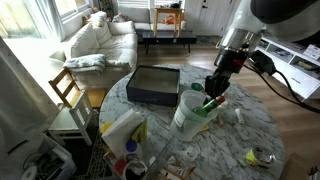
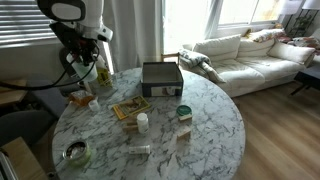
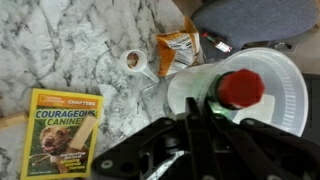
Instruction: Pour the contents of the plastic cup onto the table, put the green bottle in the plastic cup and then put the plastic cup in the clear case
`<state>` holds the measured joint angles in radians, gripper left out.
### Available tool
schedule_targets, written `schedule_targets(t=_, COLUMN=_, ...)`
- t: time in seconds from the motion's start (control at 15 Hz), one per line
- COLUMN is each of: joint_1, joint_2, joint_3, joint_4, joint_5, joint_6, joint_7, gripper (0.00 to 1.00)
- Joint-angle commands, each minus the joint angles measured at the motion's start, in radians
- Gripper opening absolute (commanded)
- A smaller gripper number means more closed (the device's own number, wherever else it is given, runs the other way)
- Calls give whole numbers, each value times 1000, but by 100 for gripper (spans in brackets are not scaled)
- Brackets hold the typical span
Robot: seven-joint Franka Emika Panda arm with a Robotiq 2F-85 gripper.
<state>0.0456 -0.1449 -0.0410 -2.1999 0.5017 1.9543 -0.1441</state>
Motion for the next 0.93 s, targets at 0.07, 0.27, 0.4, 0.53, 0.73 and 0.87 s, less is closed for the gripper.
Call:
schedule_targets(t=0.07, joint_1=13, joint_2=135, joint_3=35, joint_4=115, joint_5=43, joint_6=-34, joint_7=-11, gripper=1)
schedule_targets(t=0.27, joint_1=15, joint_2=204, joint_3=64, joint_4=181, joint_5=28, joint_6=-27, joint_7=7, gripper=1)
schedule_targets(t=0.4, joint_1=17, joint_2=247, joint_3=80, joint_4=218, joint_5=10, joint_6=-13, joint_7=21, gripper=1)
schedule_targets(t=0.53, joint_1=18, joint_2=283, joint_3=94, joint_4=249, joint_5=-11, joint_6=-8, joint_7=40, gripper=1)
schedule_targets(t=0.73, joint_1=24, joint_2=329, joint_3=108, joint_4=266, joint_5=-53, joint_6=23, joint_7=60, gripper=1)
schedule_targets(t=0.87, joint_1=28, joint_2=356, joint_3=113, joint_4=271, joint_5=-74, joint_6=56, joint_7=82, gripper=1)
